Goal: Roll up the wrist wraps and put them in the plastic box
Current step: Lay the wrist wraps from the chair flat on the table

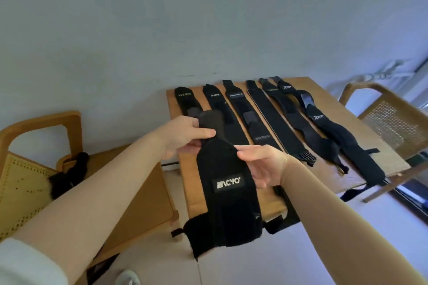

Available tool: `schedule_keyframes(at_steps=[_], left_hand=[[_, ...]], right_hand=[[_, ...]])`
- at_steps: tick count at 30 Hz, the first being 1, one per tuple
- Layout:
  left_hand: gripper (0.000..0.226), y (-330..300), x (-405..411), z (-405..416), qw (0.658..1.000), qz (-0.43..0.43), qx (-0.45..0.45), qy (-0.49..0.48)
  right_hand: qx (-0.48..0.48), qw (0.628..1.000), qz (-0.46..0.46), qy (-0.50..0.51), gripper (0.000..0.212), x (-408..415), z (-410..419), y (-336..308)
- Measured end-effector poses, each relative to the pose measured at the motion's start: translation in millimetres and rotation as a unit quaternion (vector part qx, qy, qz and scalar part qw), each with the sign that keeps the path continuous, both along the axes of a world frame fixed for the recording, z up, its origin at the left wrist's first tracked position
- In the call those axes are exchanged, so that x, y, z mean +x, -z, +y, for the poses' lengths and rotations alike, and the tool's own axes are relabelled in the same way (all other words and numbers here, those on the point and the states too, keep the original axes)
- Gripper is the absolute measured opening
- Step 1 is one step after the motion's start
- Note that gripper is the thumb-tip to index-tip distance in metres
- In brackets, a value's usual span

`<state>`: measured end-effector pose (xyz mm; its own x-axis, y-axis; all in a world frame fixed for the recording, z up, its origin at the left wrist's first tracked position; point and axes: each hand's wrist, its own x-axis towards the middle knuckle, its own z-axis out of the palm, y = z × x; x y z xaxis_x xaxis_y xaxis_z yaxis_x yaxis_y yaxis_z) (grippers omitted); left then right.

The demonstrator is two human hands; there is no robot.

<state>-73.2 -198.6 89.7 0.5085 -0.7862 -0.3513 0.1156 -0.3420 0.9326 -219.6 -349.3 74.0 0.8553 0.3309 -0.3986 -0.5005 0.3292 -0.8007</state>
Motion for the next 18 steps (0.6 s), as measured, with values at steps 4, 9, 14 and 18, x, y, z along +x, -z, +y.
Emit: schedule_keyframes(at_steps=[4, 9, 14, 18], left_hand=[[0.015, 20, -32, -32, 1.000, -0.009, 0.017, 0.000], [0.012, 27, -57, -63, 0.999, 0.026, -0.035, 0.004], [0.031, 28, -53, -91, 0.999, -0.019, -0.024, -0.018], [0.052, 35, -40, -99, 0.987, 0.119, 0.005, 0.109]], right_hand=[[-0.180, 0.972, 0.033, 0.145, 0.025, -23, -16, 10], [-0.161, 0.964, 0.051, 0.205, 0.027, -36, -38, 16], [-0.096, 0.952, 0.014, 0.289, 0.021, -46, -62, 10], [-0.141, 0.931, 0.046, 0.334, 0.014, -33, -80, 8]])
